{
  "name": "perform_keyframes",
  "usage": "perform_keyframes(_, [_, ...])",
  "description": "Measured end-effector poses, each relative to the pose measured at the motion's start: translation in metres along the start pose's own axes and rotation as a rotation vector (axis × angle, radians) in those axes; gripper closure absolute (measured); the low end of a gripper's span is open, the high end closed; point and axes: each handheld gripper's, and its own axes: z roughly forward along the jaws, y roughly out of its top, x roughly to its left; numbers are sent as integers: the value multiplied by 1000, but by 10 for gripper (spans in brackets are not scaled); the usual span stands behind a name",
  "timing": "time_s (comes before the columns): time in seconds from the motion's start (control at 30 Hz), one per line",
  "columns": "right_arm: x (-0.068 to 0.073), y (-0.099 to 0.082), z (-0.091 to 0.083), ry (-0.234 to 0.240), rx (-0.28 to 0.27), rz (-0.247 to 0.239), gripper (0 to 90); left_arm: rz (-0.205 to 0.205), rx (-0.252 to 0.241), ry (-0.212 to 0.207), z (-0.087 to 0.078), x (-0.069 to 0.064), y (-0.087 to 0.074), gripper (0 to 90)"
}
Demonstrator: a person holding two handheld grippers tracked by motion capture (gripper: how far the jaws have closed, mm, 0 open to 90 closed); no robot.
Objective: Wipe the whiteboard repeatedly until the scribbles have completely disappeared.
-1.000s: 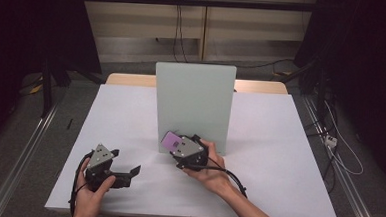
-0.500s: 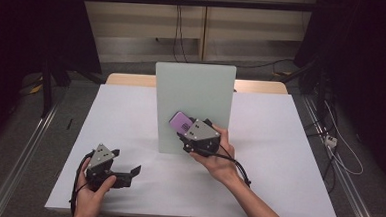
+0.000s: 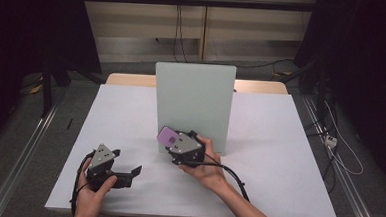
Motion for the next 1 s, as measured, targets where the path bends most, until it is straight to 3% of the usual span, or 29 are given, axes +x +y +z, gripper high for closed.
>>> perform_keyframes(0.03, [6,1,4,3,3,-18,415,2,2,-1,0,0,0,52])
perform_keyframes(0.17, [16,5,17,44,-7,-12,415,-5,-6,2,-2,1,0,52])
perform_keyframes(0.27, [17,4,19,65,-13,-21,415,-6,-4,1,-2,3,-1,52])
perform_keyframes(0.5, [13,2,13,56,17,-42,415,3,-4,0,-3,2,0,52])
perform_keyframes(0.63, [4,-1,4,38,13,-41,415,-4,-3,2,-3,2,-1,52])
perform_keyframes(0.8, [-34,-1,-28,-58,-18,-6,415,-3,-3,3,-3,2,-1,53])
perform_keyframes(0.93, [-56,-4,-49,-119,-32,16,415,0,-2,0,-1,1,-1,53])
perform_keyframes(0.97, [-56,-4,-49,-119,-32,16,415,0,-2,0,-1,1,-1,53])
perform_keyframes(1.0, [-66,-8,-59,-142,-37,32,415,0,0,3,-2,1,-1,53])
